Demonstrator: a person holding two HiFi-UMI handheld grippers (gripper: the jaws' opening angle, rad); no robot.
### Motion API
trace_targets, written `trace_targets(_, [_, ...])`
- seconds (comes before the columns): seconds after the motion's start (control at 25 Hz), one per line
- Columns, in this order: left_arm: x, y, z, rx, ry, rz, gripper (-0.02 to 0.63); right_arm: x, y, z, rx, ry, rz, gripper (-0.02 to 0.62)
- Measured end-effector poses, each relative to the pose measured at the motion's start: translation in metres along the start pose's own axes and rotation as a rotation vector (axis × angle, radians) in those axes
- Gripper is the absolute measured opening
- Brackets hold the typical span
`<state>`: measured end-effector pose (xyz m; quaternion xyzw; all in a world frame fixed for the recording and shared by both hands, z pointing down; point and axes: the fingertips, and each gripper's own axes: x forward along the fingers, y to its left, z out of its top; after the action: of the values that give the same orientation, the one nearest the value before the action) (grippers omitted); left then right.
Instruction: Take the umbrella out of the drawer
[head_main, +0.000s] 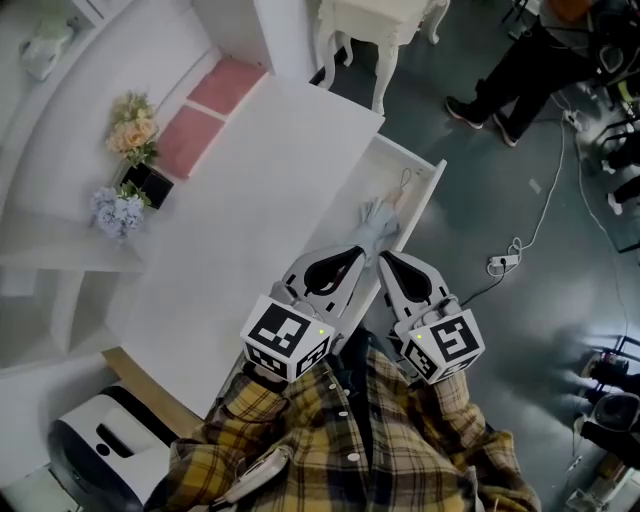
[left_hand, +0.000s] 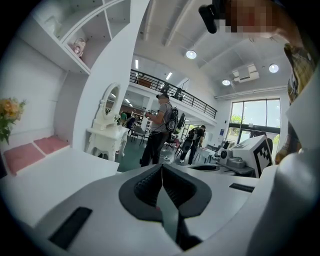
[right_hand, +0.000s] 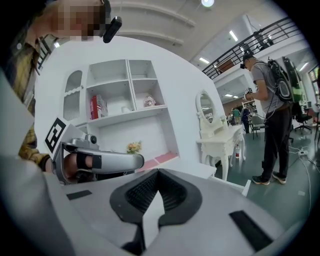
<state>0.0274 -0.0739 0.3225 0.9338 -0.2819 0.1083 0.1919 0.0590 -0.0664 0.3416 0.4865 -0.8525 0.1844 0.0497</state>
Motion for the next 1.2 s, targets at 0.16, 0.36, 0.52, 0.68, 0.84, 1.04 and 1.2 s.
trace_targets(0.16, [0.006, 0.005, -0.001, 0.001, 0.011, -0.027, 0.021, 0.003, -0.001, -0.003, 0.006, 0.008, -0.024, 0.017])
trace_targets(0.36, [0.016, 0.01, -0.009, -0.001, 0.041, -0.054, 0.021, 0.006, -0.005, -0.011, 0.02, 0.023, -0.05, 0.017])
trace_targets(0.52, [0.023, 0.013, -0.012, -0.003, 0.058, -0.072, 0.023, 0.006, -0.008, -0.013, 0.032, 0.026, -0.071, 0.017])
trace_targets(0.68, [0.032, 0.015, -0.017, -0.002, 0.073, -0.083, 0.023, 0.003, -0.015, -0.016, 0.047, 0.029, -0.094, 0.017])
trace_targets(0.84, [0.046, 0.019, -0.034, 0.006, 0.126, -0.1, 0.023, 0.003, -0.021, -0.028, 0.081, 0.039, -0.115, 0.017])
trace_targets(1.04, [0.062, 0.021, -0.057, 0.001, 0.203, -0.139, 0.025, 0.003, -0.026, -0.043, 0.109, 0.065, -0.136, 0.017])
trace_targets(1.2, [0.074, 0.026, -0.079, 0.011, 0.284, -0.162, 0.026, 0.001, -0.032, -0.053, 0.145, 0.078, -0.156, 0.017])
